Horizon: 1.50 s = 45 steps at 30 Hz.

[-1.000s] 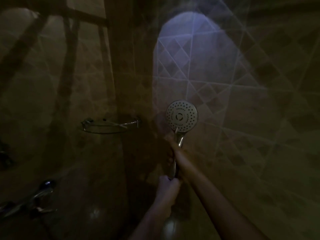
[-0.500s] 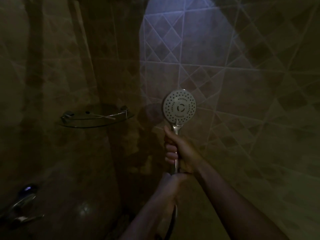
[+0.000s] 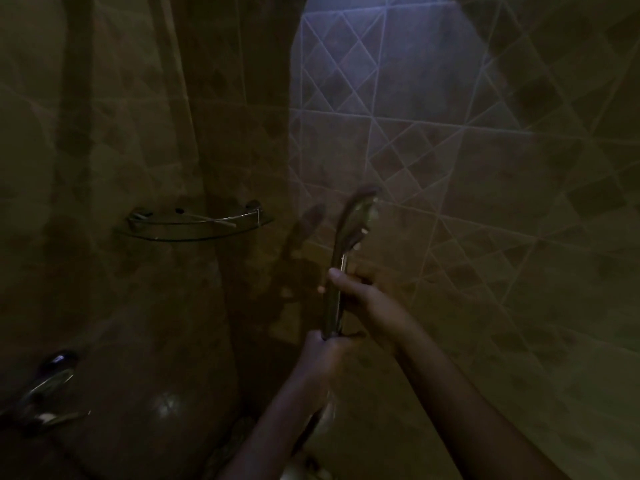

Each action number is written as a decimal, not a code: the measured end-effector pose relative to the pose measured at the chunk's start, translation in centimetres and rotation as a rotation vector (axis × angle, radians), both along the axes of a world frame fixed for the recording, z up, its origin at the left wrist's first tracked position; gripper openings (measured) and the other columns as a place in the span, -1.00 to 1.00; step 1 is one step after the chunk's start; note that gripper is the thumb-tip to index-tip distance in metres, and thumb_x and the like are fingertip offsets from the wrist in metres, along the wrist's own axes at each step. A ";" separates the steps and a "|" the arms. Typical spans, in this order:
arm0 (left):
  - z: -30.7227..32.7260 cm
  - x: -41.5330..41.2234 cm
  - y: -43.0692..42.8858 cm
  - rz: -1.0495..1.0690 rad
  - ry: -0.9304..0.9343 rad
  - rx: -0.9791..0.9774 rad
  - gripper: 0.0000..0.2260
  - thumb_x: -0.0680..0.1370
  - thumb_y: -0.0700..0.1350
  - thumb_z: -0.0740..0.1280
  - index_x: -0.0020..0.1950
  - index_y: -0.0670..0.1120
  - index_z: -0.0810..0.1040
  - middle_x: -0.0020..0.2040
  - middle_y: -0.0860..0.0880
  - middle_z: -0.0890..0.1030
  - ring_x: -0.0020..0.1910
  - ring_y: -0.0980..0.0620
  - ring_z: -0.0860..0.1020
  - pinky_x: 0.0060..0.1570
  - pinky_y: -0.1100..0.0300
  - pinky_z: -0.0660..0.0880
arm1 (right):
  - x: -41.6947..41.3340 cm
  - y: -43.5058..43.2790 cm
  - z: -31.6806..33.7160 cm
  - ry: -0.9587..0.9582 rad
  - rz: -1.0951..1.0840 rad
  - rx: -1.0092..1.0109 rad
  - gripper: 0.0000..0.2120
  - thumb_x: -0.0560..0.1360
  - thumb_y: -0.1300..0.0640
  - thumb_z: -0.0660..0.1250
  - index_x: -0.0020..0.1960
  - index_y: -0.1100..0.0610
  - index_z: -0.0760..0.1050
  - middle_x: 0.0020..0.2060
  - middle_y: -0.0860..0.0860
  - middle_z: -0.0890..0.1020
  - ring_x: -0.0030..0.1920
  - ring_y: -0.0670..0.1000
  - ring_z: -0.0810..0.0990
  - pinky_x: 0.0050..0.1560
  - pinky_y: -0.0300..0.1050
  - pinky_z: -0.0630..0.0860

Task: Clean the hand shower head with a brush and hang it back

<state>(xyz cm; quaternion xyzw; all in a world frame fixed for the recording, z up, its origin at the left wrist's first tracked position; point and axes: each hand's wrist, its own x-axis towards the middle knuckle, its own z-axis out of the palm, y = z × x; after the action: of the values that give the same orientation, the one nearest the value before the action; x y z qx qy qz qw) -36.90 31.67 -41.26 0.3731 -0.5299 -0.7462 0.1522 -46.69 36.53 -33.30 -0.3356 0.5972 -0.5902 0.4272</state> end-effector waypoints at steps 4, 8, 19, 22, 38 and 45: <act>0.3 0.1 0.4 -0.043 0.055 -0.002 -0.68 0.54 -0.17 0.38 0.27 -0.19 0.45 -0.41 0.03 0.46 -0.66 0.22 0.45 -0.67 0.40 0.32 | -1.2 -1.0 -1.5 -0.309 0.036 -0.216 -0.66 0.50 0.10 0.35 0.14 0.33 0.54 -0.10 0.12 0.72 -0.06 0.05 0.71 0.01 -0.14 0.66; 0.4 -0.4 0.6 -0.003 0.012 -0.004 -0.53 0.54 -0.13 0.40 0.39 -0.26 0.37 -0.35 0.01 0.46 -0.66 0.22 0.45 -0.66 0.39 0.32 | -1.7 -0.9 -2.4 0.216 -0.068 -0.168 -0.53 0.47 -0.11 0.48 0.02 0.32 0.57 -0.14 0.13 0.59 -0.06 0.12 0.60 0.08 0.17 0.57; -0.2 -0.7 0.9 -0.047 0.013 0.024 -0.50 0.55 -0.08 0.38 0.43 -0.25 0.37 -0.32 0.04 0.46 -0.56 0.20 0.45 -0.63 0.37 0.33 | -3.2 -0.9 -3.0 -0.034 0.044 -0.157 -0.88 0.64 0.18 0.24 0.07 0.19 0.53 -0.06 0.08 0.70 -0.02 0.01 0.70 0.06 -0.15 0.62; 0.1 -1.2 0.9 -0.016 -0.007 0.001 -0.57 0.56 -0.10 0.38 0.36 -0.26 0.41 -0.33 0.02 0.46 -0.64 0.24 0.43 -0.65 0.40 0.31 | -3.1 -1.3 -2.9 0.156 -0.057 -0.153 -0.86 0.54 0.03 0.42 -0.08 0.10 0.57 -0.19 0.01 0.63 -0.10 0.00 0.63 0.04 -0.01 0.58; 1.7 -3.4 1.5 -0.010 -0.045 0.049 -0.85 0.64 -0.15 0.27 0.16 -0.17 0.54 -0.58 0.09 0.48 -0.71 0.22 0.42 -0.72 0.38 0.29 | -4.3 -0.5 -1.4 0.317 -0.127 -0.126 -0.58 0.42 -0.15 0.49 0.03 0.19 0.60 0.02 0.35 0.62 0.08 0.28 0.65 0.21 0.29 0.57; 2.0 -3.7 1.6 -0.021 -0.048 0.032 -0.69 0.61 -0.16 0.31 0.32 -0.26 0.46 -0.57 0.09 0.45 -0.66 0.20 0.40 -0.68 0.38 0.29 | -4.9 -0.3 -1.0 0.013 -0.055 -0.222 -0.80 0.54 0.21 0.39 0.10 0.31 0.55 -0.02 0.27 0.61 0.06 0.23 0.60 0.23 0.22 0.52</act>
<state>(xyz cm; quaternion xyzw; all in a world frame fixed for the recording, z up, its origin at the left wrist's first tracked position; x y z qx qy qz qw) -40.58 33.30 -39.22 0.3876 -0.5255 -0.7469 0.1256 -51.61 36.19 -34.28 -0.3679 0.5399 -0.6619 0.3673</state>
